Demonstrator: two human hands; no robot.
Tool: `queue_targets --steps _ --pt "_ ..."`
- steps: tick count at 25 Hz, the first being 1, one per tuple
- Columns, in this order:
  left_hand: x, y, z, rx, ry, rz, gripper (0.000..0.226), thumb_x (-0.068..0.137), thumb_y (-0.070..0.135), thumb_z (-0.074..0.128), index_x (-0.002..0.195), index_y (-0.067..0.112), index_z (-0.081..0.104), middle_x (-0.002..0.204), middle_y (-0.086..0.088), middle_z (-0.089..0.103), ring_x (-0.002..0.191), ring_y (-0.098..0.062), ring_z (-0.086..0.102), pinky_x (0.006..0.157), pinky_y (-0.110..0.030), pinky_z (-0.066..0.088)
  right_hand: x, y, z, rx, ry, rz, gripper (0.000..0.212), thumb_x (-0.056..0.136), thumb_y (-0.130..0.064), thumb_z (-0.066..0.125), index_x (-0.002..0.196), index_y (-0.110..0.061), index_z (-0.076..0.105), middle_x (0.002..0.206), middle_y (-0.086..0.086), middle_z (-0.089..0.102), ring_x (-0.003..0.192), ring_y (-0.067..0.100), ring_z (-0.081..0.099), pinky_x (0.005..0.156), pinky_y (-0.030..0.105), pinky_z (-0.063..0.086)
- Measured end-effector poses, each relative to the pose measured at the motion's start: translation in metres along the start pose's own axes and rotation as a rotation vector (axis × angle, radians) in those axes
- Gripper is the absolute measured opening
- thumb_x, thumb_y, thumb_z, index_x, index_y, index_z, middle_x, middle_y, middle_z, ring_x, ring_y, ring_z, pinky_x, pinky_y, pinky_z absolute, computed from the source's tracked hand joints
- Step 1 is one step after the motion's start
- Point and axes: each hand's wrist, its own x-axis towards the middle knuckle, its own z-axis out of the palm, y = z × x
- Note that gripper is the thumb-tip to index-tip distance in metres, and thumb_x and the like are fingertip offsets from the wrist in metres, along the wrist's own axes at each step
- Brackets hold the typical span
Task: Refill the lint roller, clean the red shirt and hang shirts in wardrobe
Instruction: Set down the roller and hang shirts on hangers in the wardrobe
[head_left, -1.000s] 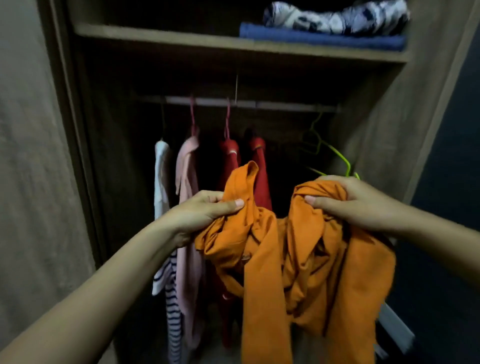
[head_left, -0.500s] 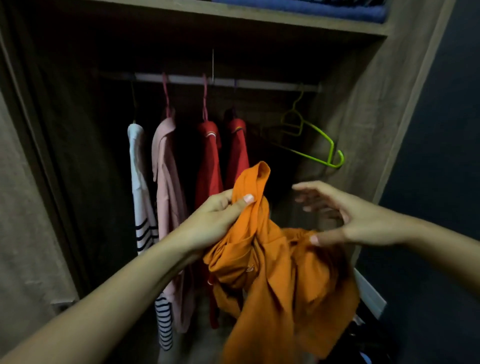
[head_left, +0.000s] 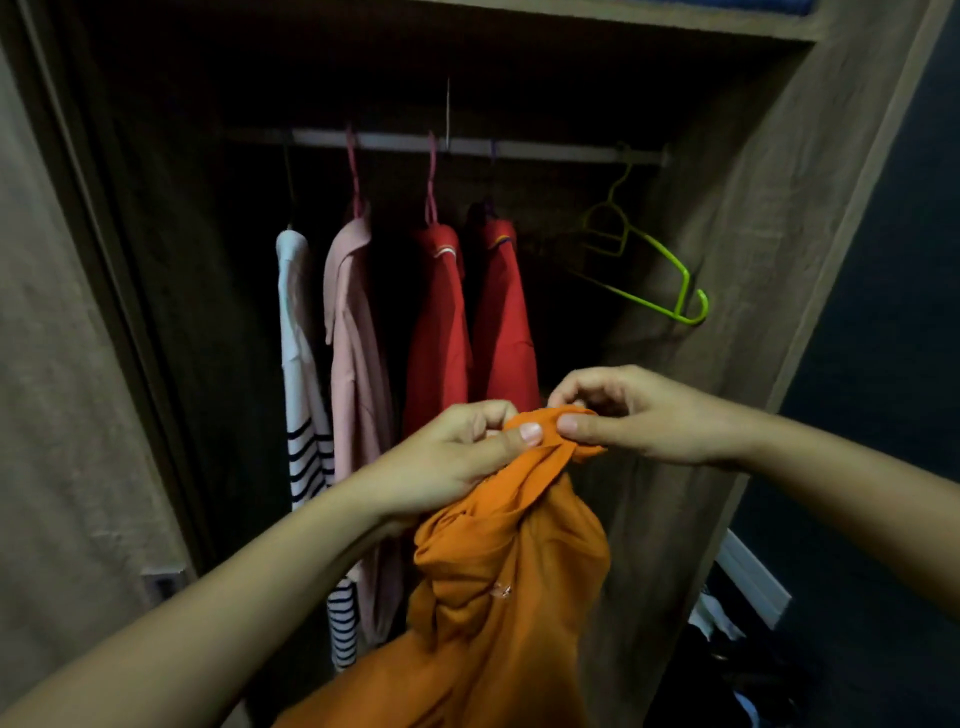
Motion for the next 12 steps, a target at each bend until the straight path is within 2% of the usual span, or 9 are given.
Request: queue_targets --steps 2,3,5,6,8,10,12 --pt "-0.004 0.003 -0.006 0.017 0.064 0.044 0.032 0.088 0.042 0.045 0.079 0.013 0.055 0.062 0.002 0.051 0.054 -0.004 0.046 0.051 -0.015 0.038 0.007 -0.005 0.004 0.026 0.023 -0.011 0.024 0.087 -0.024 0.051 0.095 -0.002 0.060 0.077 0.006 0.057 0.068 0.006 0.052 0.063 0.017 0.044" --pt "-0.006 0.002 -0.012 -0.003 0.093 0.042 0.041 0.084 0.054 0.042 0.083 0.016 0.057 0.062 0.004 0.053 0.054 -0.004 0.048 0.053 -0.014 0.041 0.011 -0.008 0.006 0.036 0.055 -0.006 0.017 0.090 -0.020 0.048 0.091 -0.005 0.058 0.072 0.002 0.055 0.062 0.000 0.050 0.058 0.013 0.042" --pt "-0.013 -0.001 -0.027 -0.056 0.066 -0.026 0.057 0.066 0.073 0.053 0.094 0.023 0.058 0.064 0.002 0.057 0.053 -0.006 0.051 0.055 -0.020 0.043 0.017 -0.012 0.007 0.065 0.120 0.019 0.013 0.094 -0.015 0.045 0.086 -0.013 0.055 0.070 -0.003 0.053 0.055 -0.005 0.048 0.052 0.009 0.040" --pt "-0.018 -0.003 -0.036 -0.022 0.017 -0.047 0.058 0.060 0.070 0.065 0.096 0.026 0.057 0.068 0.001 0.058 0.056 -0.006 0.052 0.057 -0.022 0.042 0.019 -0.013 0.009 0.073 0.140 0.033 0.014 0.095 -0.015 0.044 0.086 -0.014 0.055 0.072 -0.003 0.054 0.058 -0.004 0.049 0.054 0.010 0.042" --pt "-0.030 -0.006 -0.052 0.193 -0.097 -0.042 0.048 0.062 0.044 0.079 0.099 0.025 0.055 0.081 0.004 0.059 0.069 -0.009 0.057 0.064 -0.024 0.048 0.022 -0.011 0.009 0.024 0.173 0.042 0.015 0.095 -0.019 0.044 0.089 -0.012 0.056 0.078 0.000 0.055 0.069 0.004 0.051 0.062 0.017 0.044" --pt "-0.038 -0.003 -0.062 0.361 -0.111 -0.033 0.036 0.066 0.029 0.080 0.095 0.023 0.060 0.088 0.006 0.062 0.079 -0.011 0.062 0.072 -0.026 0.051 0.022 -0.007 0.005 -0.080 0.206 0.026 0.017 0.092 -0.022 0.050 0.089 -0.008 0.059 0.077 -0.001 0.056 0.073 0.008 0.051 0.068 0.024 0.043" --pt "-0.041 -0.001 -0.069 0.377 -0.102 -0.051 0.019 0.073 0.024 0.078 0.087 0.020 0.067 0.082 0.007 0.066 0.078 -0.008 0.064 0.071 -0.021 0.049 0.021 -0.005 -0.001 -0.132 0.230 0.012 0.022 0.088 -0.026 0.056 0.086 -0.005 0.062 0.074 0.000 0.056 0.071 0.010 0.051 0.069 0.029 0.041"
